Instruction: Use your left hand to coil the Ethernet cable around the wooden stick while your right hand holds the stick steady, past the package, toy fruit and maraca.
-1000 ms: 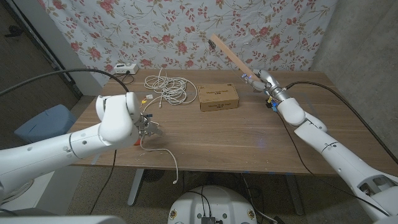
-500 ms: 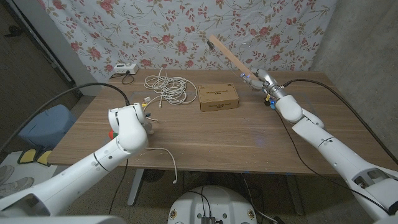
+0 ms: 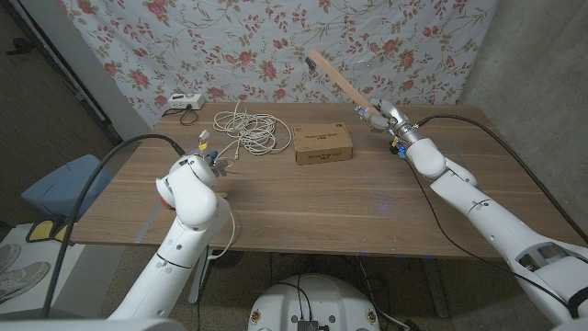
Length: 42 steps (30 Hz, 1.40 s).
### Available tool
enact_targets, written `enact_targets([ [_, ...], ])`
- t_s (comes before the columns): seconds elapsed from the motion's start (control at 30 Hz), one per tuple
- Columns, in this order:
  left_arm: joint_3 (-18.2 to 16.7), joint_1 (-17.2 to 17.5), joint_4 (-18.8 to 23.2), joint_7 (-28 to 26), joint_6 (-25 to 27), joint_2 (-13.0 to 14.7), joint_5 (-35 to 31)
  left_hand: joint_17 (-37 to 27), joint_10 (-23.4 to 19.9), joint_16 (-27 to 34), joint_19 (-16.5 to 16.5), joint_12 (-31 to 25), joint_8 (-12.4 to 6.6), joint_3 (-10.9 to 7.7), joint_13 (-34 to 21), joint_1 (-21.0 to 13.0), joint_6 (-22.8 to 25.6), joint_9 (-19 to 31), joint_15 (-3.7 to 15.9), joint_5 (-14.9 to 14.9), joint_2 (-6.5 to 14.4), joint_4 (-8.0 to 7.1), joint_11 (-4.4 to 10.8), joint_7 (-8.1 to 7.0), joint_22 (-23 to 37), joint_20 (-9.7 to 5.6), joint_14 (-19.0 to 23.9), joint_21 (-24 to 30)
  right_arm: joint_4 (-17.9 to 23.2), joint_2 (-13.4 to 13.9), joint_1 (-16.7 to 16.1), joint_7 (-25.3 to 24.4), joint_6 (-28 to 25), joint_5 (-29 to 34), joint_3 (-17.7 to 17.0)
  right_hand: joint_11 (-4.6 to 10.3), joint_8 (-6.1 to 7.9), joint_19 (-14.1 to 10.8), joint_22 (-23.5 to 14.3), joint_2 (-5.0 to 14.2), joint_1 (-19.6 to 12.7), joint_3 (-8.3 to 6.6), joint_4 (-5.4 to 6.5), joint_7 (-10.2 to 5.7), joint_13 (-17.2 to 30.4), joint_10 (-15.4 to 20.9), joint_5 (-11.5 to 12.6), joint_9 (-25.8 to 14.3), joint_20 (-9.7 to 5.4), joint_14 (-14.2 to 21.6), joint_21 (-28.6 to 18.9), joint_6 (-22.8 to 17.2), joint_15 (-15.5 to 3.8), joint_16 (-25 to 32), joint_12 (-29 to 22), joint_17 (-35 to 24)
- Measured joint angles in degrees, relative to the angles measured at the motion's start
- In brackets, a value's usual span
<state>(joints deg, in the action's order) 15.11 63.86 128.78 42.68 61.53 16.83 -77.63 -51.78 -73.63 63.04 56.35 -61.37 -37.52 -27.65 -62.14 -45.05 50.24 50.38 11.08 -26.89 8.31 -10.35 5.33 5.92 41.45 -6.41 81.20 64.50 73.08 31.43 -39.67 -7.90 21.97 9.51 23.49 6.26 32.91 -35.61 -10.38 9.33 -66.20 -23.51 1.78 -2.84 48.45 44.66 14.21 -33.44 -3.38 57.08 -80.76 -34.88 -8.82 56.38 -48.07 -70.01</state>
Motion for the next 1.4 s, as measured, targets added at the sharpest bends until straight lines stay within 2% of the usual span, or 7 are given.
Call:
enact_targets([
  [0.17,-2.0,0.4,0.6,-10.9,-2.7,-3.4,9.2,-0.3,-2.4,2.2,2.1,3.1,-5.45,-0.38,9.3,3.1,1.1,5.2,-0.24,-0.1,-0.5,-0.08,-1.72,1.1,0.0,0.08,0.4,1.8,-0.4,0.0,0.2,0.0,0.9,-0.2,0.0,0.0,0.0,0.0,0.0,0.0,0.0,0.01,0.01,0.0,0.0,0.0,0.0,0.3,0.0,0.0,0.0,0.0,0.0,0.0,0.0,0.0],
  [0.4,-3.1,-1.9,-0.2,-25.6,-4.9,-2.3,22.9,0.3,-3.8,3.3,2.2,2.1,-6.98,-0.53,13.3,5.2,1.7,6.5,-0.45,-0.1,-0.1,0.07,-2.16,1.71,0.1,0.15,0.6,2.9,-0.8,-0.1,0.5,0.3,2.4,-0.4,0.0,0.0,0.0,0.0,0.1,0.0,0.0,-0.07,-0.07,0.0,0.2,0.0,0.0,0.3,0.0,0.0,0.0,0.0,0.0,0.2,0.0,0.0],
  [0.67,-1.9,-8.4,-2.4,-40.2,-3.8,4.9,37.6,1.3,-3.7,4.4,2.2,-1.6,-8.27,-1.48,13.7,6.8,1.8,7.3,-0.54,-0.1,0.0,0.08,-2.01,1.72,0.2,0.15,0.7,3.7,-1.3,-0.1,0.7,0.7,3.7,-0.5,0.0,0.0,0.0,0.0,0.3,0.01,0.0,-0.25,-0.07,0.0,0.3,0.0,0.0,0.3,0.0,0.0,0.0,0.0,0.0,0.4,0.0,0.0],
  [0.8,0.0,-13.3,-4.0,-45.3,-2.0,10.2,46.1,1.3,-3.7,5.8,2.2,-3.8,-9.75,-1.66,12.3,7.6,1.9,8.0,-0.55,0.1,-0.1,0.24,-1.87,1.73,0.0,0.15,0.7,4.4,-1.3,-0.1,0.7,0.8,4.4,-0.5,-0.1,0.0,0.24,0.0,0.3,0.01,0.0,-0.39,-0.05,0.18,0.3,0.0,0.0,0.3,0.0,0.0,0.0,-0.2,0.0,0.4,0.0,-0.2],
  [0.87,1.0,-15.2,-4.5,-46.4,-1.3,12.1,48.9,1.2,-3.7,6.7,2.2,-4.9,-10.41,-1.66,11.7,8.2,2.3,8.1,-0.55,0.5,-0.4,0.25,-1.86,1.36,0.0,0.15,0.7,4.9,-1.3,-0.1,0.6,0.8,4.6,-0.5,-0.2,0.0,0.36,0.0,0.3,0.01,0.0,-0.39,-0.05,0.31,0.3,0.0,0.0,0.3,0.0,0.0,0.0,-0.3,0.0,0.4,0.0,-0.2],
  [1.13,9.2,-28.5,-7.6,-50.3,2.8,23.2,65.9,1.7,-3.7,8.0,2.4,-6.9,-11.46,-2.54,11.7,9.1,2.9,8.0,-0.74,1.7,-0.1,0.65,-1.84,1.14,-0.3,-0.05,0.9,5.9,-1.2,0.1,0.0,0.2,5.8,0.2,-0.4,0.0,0.36,0.7,0.3,0.01,0.0,-0.39,-0.05,0.08,0.7,0.0,-0.1,0.3,0.03,-0.2,0.0,-0.6,-0.03,0.4,0.0,-0.2],
  [1.4,17.0,-40.2,-11.2,-51.3,3.9,29.1,77.9,2.6,-3.6,9.3,2.4,-8.1,-12.31,-3.5,11.7,9.8,3.4,7.2,-0.78,2.8,0.2,0.78,-1.32,1.03,-1.3,-0.05,0.9,6.5,-0.6,0.9,-0.4,-0.8,7.7,2.1,0.0,0.0,0.58,1.0,0.3,0.01,0.0,-0.4,-0.05,0.18,1.0,0.0,-0.1,0.3,0.33,-0.4,0.0,-0.9,0.21,0.4,0.0,-0.2],
])
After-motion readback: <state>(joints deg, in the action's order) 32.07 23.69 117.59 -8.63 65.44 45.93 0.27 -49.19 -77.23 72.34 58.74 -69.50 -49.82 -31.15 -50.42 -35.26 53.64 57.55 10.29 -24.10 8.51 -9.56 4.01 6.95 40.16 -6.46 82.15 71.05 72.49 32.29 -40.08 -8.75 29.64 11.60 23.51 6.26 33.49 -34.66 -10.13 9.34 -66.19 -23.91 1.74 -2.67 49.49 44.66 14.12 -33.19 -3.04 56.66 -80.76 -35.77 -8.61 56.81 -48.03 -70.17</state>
